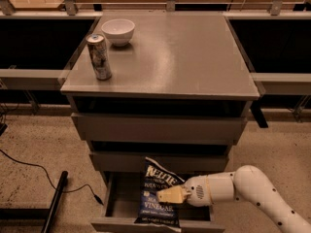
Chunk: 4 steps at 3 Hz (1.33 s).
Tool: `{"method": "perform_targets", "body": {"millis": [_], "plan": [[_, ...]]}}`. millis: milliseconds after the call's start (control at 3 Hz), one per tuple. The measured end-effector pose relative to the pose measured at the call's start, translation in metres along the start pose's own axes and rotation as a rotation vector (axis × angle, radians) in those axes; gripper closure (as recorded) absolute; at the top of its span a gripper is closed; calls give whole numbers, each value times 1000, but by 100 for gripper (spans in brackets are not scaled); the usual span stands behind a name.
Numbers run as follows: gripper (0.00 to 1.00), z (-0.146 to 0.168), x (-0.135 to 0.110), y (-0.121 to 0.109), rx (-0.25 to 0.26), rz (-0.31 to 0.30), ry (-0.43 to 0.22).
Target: Pick blue chip bag from bottom drawer and place on counter
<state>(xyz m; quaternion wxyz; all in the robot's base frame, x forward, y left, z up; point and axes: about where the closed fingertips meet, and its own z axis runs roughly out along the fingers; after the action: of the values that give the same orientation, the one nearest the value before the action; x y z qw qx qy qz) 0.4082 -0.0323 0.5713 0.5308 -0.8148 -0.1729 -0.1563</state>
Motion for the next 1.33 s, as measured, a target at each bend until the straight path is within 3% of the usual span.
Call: {"method": "perform_targets", "body": {"millis": [333, 667, 1000, 1333], "plan": [[100, -15, 15, -80, -15, -114, -45], [100, -23, 53, -135, -58, -155, -72], [100, -29, 106, -181, -129, -168, -63], [100, -69, 173, -271, -224, -161, -36]]}}
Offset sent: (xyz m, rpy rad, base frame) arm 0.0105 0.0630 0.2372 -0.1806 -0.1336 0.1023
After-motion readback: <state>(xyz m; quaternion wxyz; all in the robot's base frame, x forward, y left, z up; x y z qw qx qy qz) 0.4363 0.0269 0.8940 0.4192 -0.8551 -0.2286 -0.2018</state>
